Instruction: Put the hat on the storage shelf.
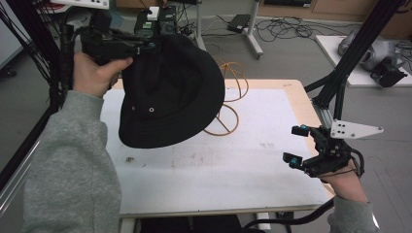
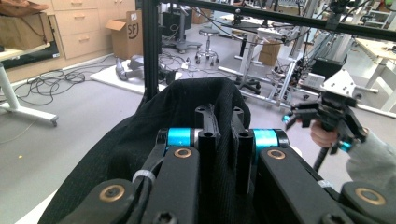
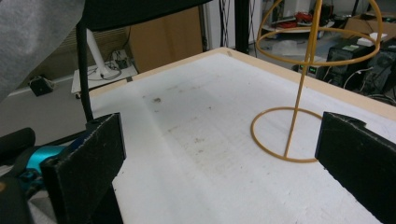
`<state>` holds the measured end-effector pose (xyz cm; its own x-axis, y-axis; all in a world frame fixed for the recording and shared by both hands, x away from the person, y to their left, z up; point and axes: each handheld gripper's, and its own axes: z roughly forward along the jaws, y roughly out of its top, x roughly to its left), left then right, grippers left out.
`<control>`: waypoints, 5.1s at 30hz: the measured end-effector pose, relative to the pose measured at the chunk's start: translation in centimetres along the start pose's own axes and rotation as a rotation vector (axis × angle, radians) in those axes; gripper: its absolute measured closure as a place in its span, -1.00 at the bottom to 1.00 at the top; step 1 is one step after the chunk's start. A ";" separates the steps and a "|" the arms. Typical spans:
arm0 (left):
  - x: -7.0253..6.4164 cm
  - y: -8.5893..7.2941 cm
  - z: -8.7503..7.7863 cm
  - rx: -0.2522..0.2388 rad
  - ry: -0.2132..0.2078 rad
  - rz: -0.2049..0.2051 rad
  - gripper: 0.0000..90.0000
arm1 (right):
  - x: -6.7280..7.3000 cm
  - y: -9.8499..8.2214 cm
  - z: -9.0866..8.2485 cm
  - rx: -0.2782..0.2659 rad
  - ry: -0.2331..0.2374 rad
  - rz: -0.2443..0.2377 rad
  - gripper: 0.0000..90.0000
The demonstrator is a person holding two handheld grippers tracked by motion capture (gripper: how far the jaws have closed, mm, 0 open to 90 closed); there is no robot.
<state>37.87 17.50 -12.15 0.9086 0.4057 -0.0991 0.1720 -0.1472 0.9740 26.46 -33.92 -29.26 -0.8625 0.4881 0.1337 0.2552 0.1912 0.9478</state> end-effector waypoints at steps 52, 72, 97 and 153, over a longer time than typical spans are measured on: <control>7.6 3.7 18.1 0.053 -0.107 -0.025 0.89 | 2.9 -2.5 -5.6 -0.052 -0.116 -0.011 -0.98; 8.7 0.7 22.1 0.149 -0.099 -0.044 0.88 | 2.7 -2.4 -7.2 -0.151 -0.114 0.010 -0.98; 8.4 -0.5 22.8 0.193 -0.116 -0.050 0.16 | 2.6 -2.5 -7.1 -0.143 -0.127 0.015 -0.98; 0.3 2.0 8.9 0.140 0.048 0.063 -0.82 | 0.8 -1.3 -2.7 -0.117 -0.072 0.009 -0.98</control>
<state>41.88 9.32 -12.00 0.9005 0.4342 -0.0256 0.1699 -0.2970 0.9396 24.23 -36.12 -29.63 -0.8257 0.5500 0.1250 0.2064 0.0884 0.9745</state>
